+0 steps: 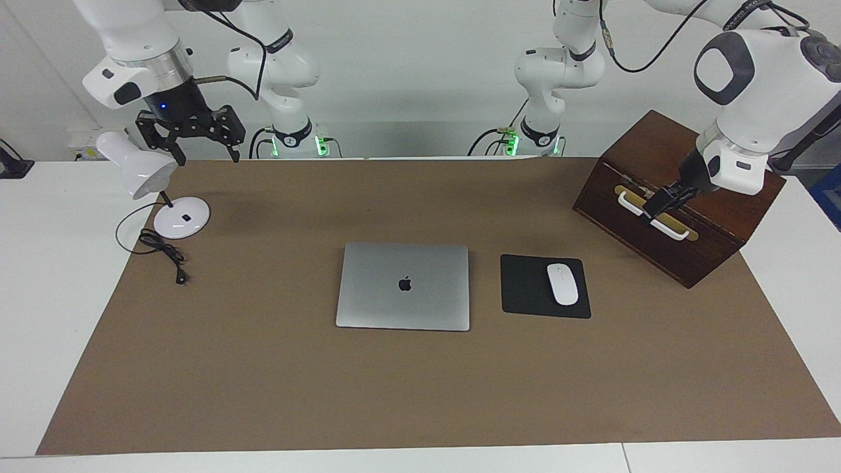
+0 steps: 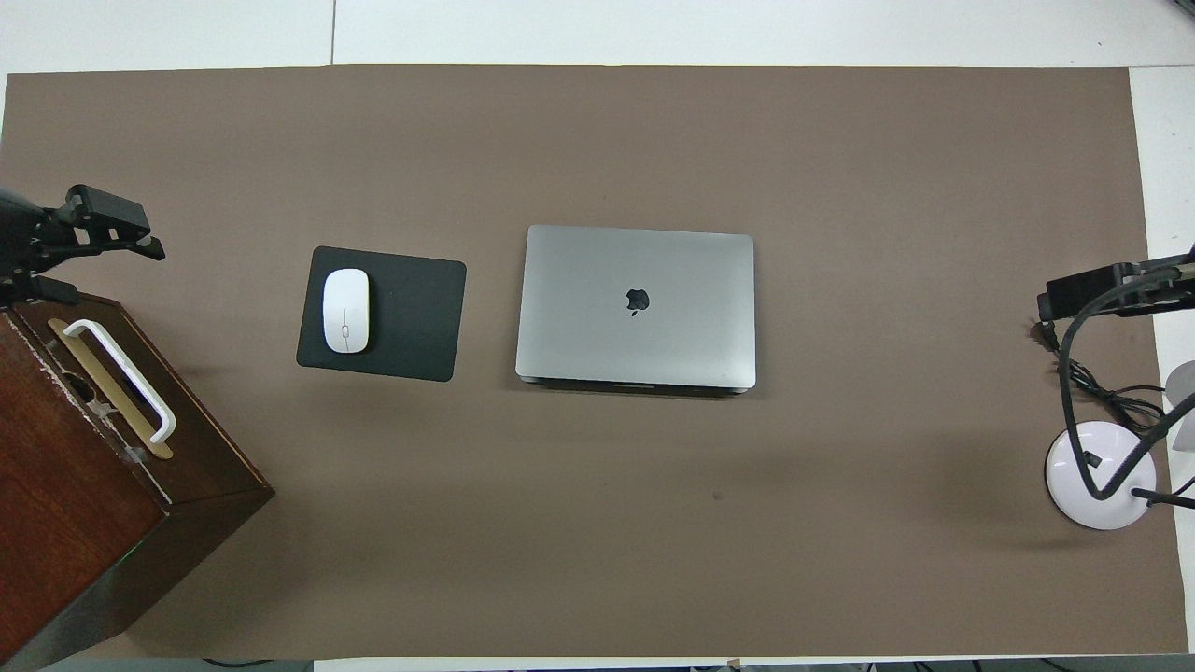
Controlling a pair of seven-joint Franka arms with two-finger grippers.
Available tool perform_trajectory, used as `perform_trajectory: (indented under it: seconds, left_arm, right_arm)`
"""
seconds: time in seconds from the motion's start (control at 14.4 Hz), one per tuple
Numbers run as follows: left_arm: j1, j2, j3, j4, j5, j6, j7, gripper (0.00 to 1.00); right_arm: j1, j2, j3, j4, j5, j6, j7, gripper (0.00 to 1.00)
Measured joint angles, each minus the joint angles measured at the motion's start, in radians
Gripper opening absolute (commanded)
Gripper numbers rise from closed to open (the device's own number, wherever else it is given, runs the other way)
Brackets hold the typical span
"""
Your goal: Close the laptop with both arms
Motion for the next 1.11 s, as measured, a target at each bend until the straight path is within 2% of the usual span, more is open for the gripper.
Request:
perform_trajectory:
  seconds: [0.35,1.11]
  left_arm:
    - [-0.002,-0.038,-0.002,-0.001,0.008,-0.041,0.013,1.00]
    - [-0.016,-0.047,-0.010,0.010,0.011,-0.046,0.039,1.00]
  right_arm:
    - [0.000,0.000,0.000,0.000,0.000,0.000,0.000,1.00]
    - [0.000,0.000,0.000,0.000,0.000,0.000,0.000,1.00]
